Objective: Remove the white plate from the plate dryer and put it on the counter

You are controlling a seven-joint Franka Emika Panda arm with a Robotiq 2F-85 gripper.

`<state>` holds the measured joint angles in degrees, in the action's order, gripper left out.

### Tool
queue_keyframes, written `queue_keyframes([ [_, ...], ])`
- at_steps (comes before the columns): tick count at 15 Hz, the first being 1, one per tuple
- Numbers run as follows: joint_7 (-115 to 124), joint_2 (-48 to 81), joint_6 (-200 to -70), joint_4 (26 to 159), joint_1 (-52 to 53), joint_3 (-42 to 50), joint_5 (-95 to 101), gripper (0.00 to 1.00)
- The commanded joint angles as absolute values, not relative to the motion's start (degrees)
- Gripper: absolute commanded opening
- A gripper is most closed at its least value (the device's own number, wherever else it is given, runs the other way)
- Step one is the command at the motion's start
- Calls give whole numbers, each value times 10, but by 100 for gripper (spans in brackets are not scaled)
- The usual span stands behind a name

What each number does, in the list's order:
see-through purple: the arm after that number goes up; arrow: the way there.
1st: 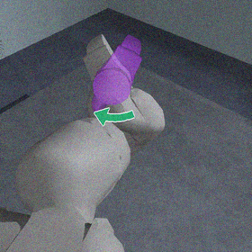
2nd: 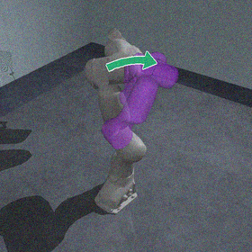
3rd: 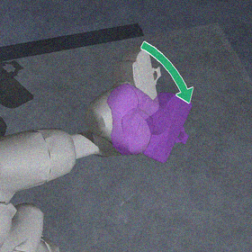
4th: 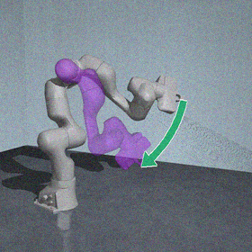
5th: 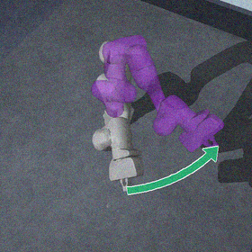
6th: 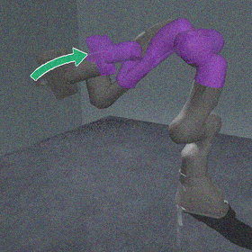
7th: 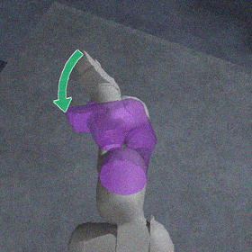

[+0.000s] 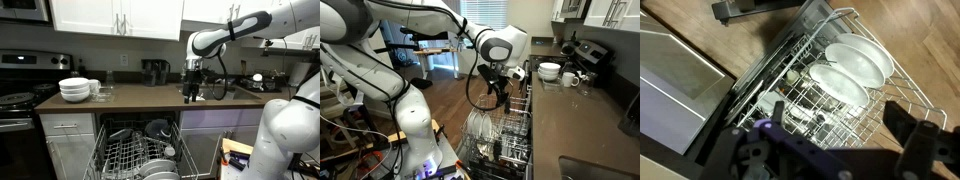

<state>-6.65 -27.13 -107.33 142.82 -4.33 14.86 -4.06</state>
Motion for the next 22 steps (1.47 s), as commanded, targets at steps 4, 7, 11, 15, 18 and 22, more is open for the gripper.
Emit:
queue_keyframes([
  [4,-73,-269,-1072,1427,-60,134,-47,100],
  [7,-73,-269,-1072,1427,-60,134,-47,100],
  [11,-73,-269,-1072,1427,-60,134,-47,100],
  [15,-73,-269,-1072,1427,-60,134,-47,100],
  [18,-73,-269,-1072,1427,-60,134,-47,100],
  [22,-73,-258,-1084,1425,-50,118,-37,100],
])
